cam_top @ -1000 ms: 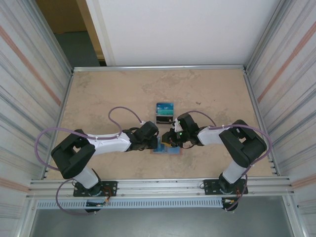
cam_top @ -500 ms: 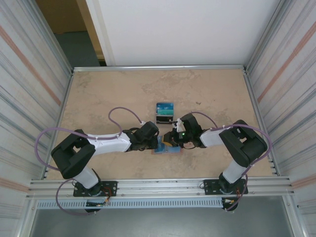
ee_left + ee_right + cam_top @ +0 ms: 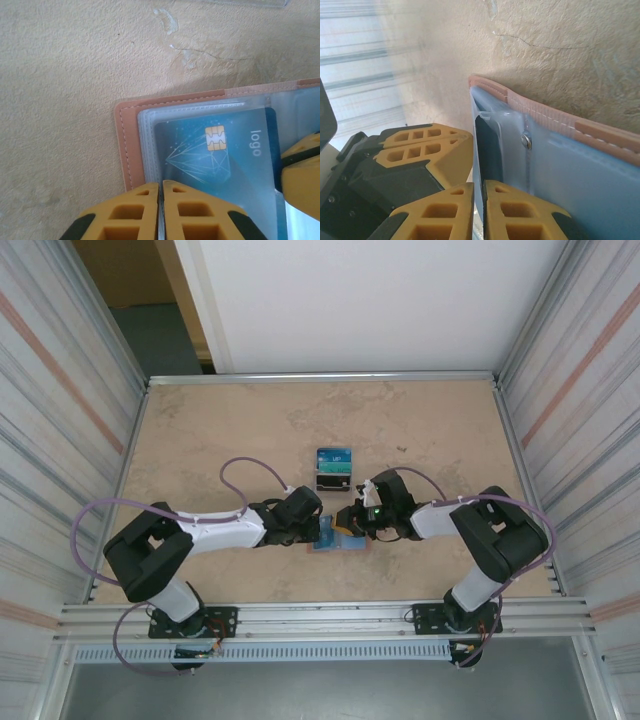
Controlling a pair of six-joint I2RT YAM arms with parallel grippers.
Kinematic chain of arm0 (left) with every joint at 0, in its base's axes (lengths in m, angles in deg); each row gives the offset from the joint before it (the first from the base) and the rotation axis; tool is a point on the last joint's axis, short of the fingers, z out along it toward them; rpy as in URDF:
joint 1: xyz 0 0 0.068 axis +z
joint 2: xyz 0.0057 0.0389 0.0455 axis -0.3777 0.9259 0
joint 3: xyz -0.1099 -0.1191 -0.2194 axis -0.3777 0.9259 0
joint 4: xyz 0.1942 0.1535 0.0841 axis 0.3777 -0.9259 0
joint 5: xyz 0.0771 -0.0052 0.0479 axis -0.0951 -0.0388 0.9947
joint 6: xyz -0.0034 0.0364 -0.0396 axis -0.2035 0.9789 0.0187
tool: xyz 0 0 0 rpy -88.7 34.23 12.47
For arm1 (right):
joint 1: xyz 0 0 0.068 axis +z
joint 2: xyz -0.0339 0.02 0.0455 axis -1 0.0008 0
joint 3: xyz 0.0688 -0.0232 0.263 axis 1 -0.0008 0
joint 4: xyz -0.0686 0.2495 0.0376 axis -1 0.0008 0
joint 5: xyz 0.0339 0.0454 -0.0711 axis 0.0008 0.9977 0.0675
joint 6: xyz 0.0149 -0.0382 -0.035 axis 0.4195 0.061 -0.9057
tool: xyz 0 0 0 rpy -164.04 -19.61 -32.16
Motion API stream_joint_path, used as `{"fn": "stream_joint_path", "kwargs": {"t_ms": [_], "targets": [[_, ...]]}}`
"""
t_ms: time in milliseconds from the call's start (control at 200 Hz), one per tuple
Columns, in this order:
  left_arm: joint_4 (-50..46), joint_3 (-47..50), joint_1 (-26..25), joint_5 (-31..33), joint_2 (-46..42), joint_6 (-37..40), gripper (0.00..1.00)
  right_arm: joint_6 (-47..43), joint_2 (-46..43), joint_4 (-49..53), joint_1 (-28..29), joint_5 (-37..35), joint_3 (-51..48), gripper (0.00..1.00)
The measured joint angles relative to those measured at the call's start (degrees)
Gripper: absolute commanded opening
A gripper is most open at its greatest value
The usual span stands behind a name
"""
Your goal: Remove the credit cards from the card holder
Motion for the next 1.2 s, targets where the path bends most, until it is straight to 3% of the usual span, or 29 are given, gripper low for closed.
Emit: {"fn": "stream_joint_path", "kwargs": {"t_ms": [702,877,1198], "targets": [[-0.98,-0.63,0.02,0.02,0.31,0.0,0.11,-0.02,2.34,0.52,1.31,-0.02,0.48,0.11],[-1.18,-0.63,0.02,0.35,0.31,0.0,0.11,-0.26,2.56,1.18,1.36,0.0,1.31,0.02],[-1.18,-0.63,-0.35,0.42,0.28,-0.04,0.11,-5.97,-0.33,11.34,0.46,-1.4,3.19,0.0]]}}
